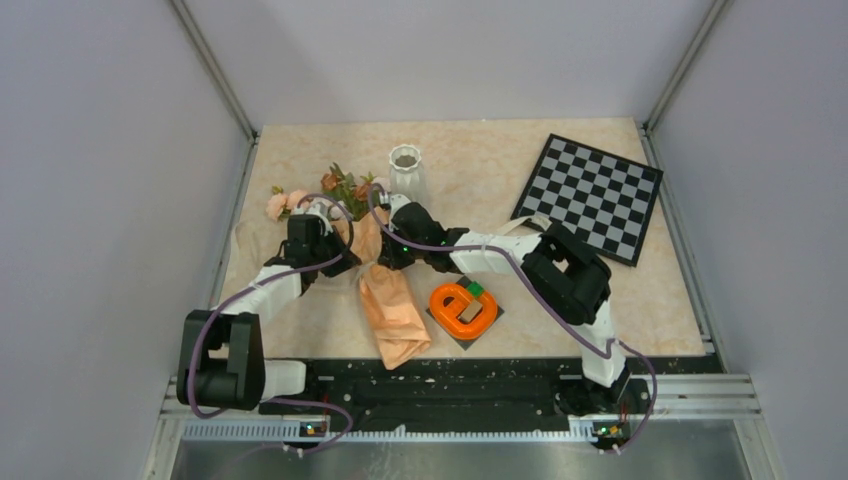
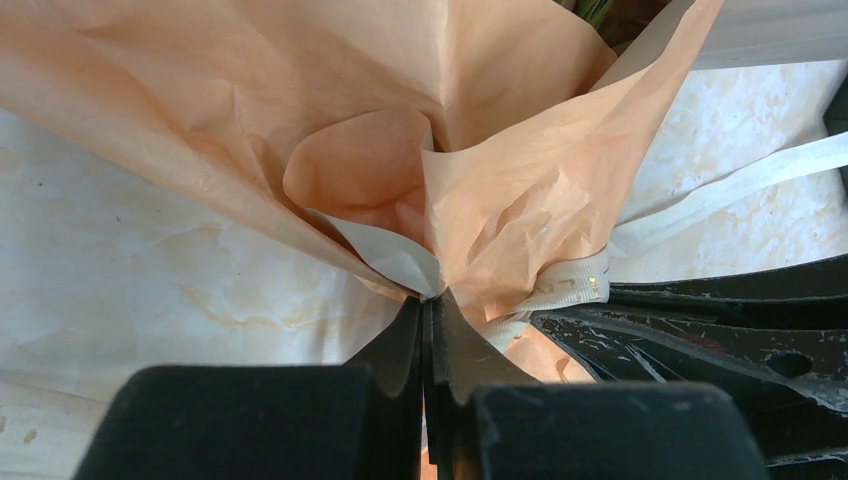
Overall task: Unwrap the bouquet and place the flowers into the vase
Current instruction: Untie the ribbon from the wrapping paper.
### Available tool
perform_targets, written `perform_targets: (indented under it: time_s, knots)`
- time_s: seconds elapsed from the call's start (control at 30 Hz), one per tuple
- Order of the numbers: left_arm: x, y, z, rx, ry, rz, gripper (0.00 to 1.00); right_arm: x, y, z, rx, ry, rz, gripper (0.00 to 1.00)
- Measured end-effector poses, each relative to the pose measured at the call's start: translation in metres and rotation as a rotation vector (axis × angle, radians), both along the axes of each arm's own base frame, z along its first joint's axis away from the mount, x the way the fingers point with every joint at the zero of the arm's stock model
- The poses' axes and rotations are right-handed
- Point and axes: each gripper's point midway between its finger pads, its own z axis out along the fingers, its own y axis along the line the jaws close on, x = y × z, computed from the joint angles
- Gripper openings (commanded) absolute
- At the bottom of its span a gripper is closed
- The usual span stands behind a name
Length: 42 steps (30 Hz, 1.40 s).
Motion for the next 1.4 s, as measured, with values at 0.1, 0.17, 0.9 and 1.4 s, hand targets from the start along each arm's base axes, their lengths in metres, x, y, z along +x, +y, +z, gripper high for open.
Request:
perform_targets:
  time_s: [0.1, 0.17, 0.9, 1.4]
  knots:
    - [0.0, 0.001, 0.0, 0.002, 0.001, 0.003, 0.0, 0.001, 0.0, 0.0, 0.002, -0.001, -0.005, 0.0]
    - [0.0, 0.001, -0.001, 0.005, 0.002, 0.006, 0.0, 0.001, 0.0, 0.0, 0.008, -0.004, -0.008, 0.0]
    - [-0.005, 0.0, 0.001, -0.003, 0.016, 0.011, 0.0, -0.007, -0.029, 0.002, 0.118, 0.059, -0.052, 0.0]
    - [-0.014, 0.022, 0.034, 0.108, -0.058, 0.043, 0.69, -0.006, -0.038, 0.001, 0.137, 0.088, -0.055, 0.0]
